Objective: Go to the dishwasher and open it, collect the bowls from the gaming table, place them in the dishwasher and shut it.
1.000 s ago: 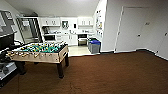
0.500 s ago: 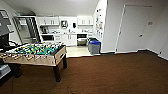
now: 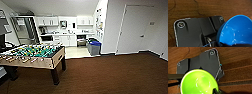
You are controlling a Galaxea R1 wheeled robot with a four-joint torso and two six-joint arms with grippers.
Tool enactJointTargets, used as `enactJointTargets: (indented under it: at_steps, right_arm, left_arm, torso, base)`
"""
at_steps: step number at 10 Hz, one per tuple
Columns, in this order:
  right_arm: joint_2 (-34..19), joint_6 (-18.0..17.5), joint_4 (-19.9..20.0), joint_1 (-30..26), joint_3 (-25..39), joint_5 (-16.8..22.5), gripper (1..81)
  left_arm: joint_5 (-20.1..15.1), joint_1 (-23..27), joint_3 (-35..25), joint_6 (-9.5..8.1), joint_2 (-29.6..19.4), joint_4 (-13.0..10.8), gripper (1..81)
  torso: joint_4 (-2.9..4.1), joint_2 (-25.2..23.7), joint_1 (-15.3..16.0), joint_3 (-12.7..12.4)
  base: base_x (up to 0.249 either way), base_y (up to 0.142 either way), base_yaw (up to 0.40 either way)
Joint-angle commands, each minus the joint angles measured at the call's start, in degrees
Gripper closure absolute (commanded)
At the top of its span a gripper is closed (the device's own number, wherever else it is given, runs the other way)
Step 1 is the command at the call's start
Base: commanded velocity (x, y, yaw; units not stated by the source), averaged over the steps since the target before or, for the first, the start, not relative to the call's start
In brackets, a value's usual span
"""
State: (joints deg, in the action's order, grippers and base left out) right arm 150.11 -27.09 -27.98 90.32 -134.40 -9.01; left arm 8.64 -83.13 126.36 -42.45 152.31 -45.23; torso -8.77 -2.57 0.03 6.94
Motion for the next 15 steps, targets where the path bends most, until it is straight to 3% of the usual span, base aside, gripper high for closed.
enactJointTargets:
  at_steps: [1,11,15]
  right_arm:
    - [-1.72,0.02,-0.85,-2.20,0.12,2.15,81.1]
    - [-1.46,0.02,-0.85,-2.11,-0.06,2.15,81.1]
    - [-1.29,0.02,-0.85,-2.03,-0.58,2.07,81.1]
  left_arm:
    - [-1.17,3.01,-0.85,-0.18,-1.39,-0.30,81.1]
    - [-1.17,3.01,-0.85,-0.18,-1.21,-0.48,81.1]
    - [-1.08,3.01,-0.85,-0.18,-1.21,-0.39,81.1]
  torso:
    - [0.00,0.00,0.00,0.00]
    - [0.00,0.00,0.02,0.00]
    - [0.00,0.00,0.02,0.00]
  base:
    - [0.191,0.000,0.000]
    - [0.208,-0.059,0.000]
    - [0.212,0.000,0.000]
